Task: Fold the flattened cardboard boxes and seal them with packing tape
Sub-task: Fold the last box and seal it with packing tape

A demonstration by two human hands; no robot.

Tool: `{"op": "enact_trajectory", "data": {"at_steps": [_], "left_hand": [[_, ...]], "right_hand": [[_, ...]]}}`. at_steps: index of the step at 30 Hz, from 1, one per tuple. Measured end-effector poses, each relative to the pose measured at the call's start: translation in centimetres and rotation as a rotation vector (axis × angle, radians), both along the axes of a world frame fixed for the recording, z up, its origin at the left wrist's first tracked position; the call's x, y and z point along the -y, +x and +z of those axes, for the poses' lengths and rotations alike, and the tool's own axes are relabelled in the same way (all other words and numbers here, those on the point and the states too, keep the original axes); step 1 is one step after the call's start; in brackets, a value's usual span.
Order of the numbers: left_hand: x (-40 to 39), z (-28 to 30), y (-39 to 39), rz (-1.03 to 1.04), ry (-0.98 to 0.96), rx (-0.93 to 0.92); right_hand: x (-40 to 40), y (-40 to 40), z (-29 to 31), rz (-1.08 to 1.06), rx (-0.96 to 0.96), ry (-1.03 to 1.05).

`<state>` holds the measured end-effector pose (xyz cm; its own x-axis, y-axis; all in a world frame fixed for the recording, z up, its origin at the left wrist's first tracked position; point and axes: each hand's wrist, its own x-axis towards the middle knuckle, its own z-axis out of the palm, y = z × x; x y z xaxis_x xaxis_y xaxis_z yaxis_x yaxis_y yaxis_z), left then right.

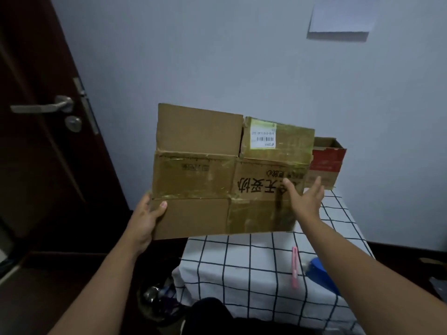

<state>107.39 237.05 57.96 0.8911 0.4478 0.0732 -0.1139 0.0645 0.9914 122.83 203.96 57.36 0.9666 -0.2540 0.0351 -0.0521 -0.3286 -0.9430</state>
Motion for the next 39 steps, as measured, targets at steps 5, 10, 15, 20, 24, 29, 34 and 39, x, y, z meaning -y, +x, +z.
{"op": "enact_trajectory", "data": {"at_steps": [5, 10, 15, 20, 24, 29, 34, 39], "left_hand": [[-2.2, -1.1, -1.6, -0.006, -0.080, -0.040], [-2.3, -1.6, -1.0, 0.029, -0.079, -0.057], [-2.1, -2.0, 0.2, 0.141, 0.042, -0.117], [-1.1, -2.0, 1.3, 0.220, 0.108, -0.148], [0.6, -1.5, 2.0, 0.237, 0.123, -0.094], [3.5, -1.7, 2.7, 0.178, 0.117, -0.114], [6.4, -3.0, 2.8, 0.109, 0.100, -0.132], [9.1, -4.8, 2.2, 0.053, 0.101, -0.136]], "right_hand": [[-1.2, -0.8, 0.1, 0.178, -0.038, 0.194], [-3.1, -2.0, 0.0, 0.163, -0.007, 0.168], [-3.0, -3.1, -0.9, 0.097, 0.045, 0.192], [-1.9, -3.1, -1.2, 0.113, 0.111, 0.232], [-2.1, -2.9, -1.2, 0.142, 0.116, 0.253], [-3.3, -3.3, -1.1, 0.235, 0.081, 0.244], [-4.4, -3.2, -2.7, 0.450, 0.054, 0.130], [-4.2, -4.2, -3.9, 0.461, -0.121, 0.193]]}}
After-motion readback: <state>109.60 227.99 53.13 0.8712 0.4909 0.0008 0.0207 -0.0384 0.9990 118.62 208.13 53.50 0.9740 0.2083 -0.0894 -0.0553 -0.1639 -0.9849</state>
